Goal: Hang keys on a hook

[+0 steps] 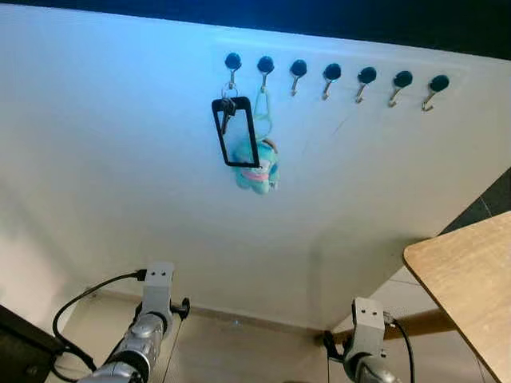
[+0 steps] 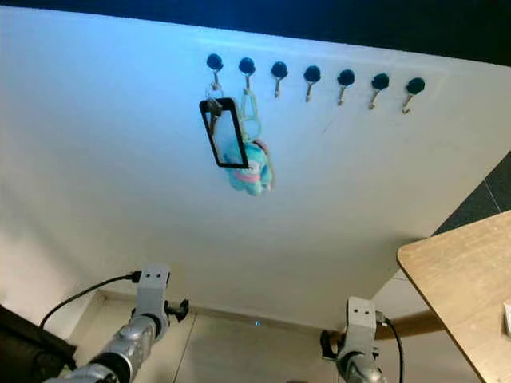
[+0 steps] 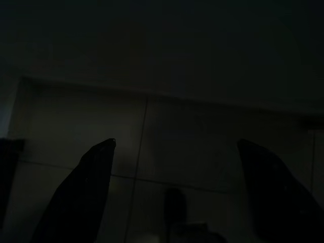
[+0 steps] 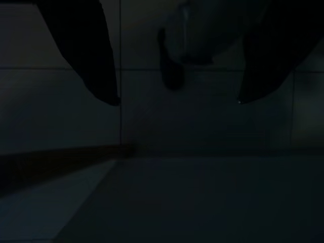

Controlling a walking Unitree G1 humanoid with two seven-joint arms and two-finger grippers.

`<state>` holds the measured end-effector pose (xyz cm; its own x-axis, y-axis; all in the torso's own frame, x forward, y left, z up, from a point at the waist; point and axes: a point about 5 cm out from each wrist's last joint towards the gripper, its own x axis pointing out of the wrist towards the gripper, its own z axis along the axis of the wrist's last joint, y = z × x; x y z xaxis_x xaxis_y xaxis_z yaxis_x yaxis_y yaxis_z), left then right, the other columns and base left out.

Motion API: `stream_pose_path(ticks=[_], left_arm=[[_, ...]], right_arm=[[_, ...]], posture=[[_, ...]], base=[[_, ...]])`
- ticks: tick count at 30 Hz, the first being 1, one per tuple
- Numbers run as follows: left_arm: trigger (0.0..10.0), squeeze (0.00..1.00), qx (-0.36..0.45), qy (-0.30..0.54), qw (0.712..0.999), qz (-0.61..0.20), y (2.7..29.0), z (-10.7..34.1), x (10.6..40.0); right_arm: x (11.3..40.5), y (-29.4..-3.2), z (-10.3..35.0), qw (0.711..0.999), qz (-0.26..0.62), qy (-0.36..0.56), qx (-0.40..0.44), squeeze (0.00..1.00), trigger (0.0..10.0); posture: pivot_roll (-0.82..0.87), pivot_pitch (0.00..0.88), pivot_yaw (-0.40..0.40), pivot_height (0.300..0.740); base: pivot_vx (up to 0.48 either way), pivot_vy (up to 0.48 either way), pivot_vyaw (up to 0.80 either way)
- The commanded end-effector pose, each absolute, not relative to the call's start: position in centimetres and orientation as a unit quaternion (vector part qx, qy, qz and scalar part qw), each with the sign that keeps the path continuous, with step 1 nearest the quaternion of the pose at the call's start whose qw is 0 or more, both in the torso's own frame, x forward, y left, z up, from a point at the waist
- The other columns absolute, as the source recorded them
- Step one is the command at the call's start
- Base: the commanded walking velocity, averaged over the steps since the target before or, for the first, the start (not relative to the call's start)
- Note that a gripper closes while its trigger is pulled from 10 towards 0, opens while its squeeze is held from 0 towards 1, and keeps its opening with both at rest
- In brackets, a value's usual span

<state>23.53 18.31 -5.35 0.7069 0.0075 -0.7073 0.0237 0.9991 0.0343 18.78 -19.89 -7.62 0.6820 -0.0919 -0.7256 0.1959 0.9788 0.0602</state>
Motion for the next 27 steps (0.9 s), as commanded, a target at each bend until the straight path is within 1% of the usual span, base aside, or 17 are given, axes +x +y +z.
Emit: stream_pose_path(ticks=[1, 2, 4, 8, 11, 27], left_arm=[[10.0, 0.0, 0.005, 0.39, 0.921, -0.002, 17.8, -5.5, 23.6], [10.0, 0.0, 0.004, 0.391, 0.92, -0.003, 17.7, -5.5, 23.6], [10.0, 0.0, 0.028, 0.39, 0.92, -0.026, 17.5, -5.3, 23.8], [10.0, 0.0, 0.007, 0.381, 0.925, -0.001, 17.8, -4.9, 24.4], [10.0, 0.0, 0.011, 0.385, 0.923, -0.009, 17.6, -5.0, 24.3], [10.0, 0.0, 0.028, 0.38, 0.924, -0.02, 17.4, -4.5, 25.0]], right_arm=[[18.9, -20.2, -7.6, 0.913, -0.091, 0.391, 0.077, 0.0, 10.0], [19.0, -20.2, -7.5, 0.913, -0.091, 0.391, 0.076, 0.0, 10.0], [19.3, -20.2, -7.4, 0.916, -0.078, 0.387, 0.068, 0.0, 10.0], [19.4, -20.6, -7.3, 0.915, -0.084, 0.391, 0.059, 0.0, 10.0], [19.6, -20.6, -7.2, 0.915, -0.079, 0.392, 0.055, 0.0, 10.0], [20.8, -19.4, -6.7, 0.92, -0.068, 0.382, 0.06, 0.0, 10.0]], posture=[[0.02, 0.028, -0.02, 0.74], [0.02, 0.019, -0.023, 0.74], [0.03, 0.004, -0.03, 0.74], [0.02, 0.005, -0.033, 0.74], [0.02, 0.008, -0.034, 0.74], [0.02, 0.0, -0.015, 0.74]], base=[[0.0, 0.0, 0.0], [0.0, 0.0, 0.0], [0.0, 0.0, 0.0], [0.0, 0.0, 0.0], [0.0, 0.0, 0.0], [0.0, 0.0, 0.0]])
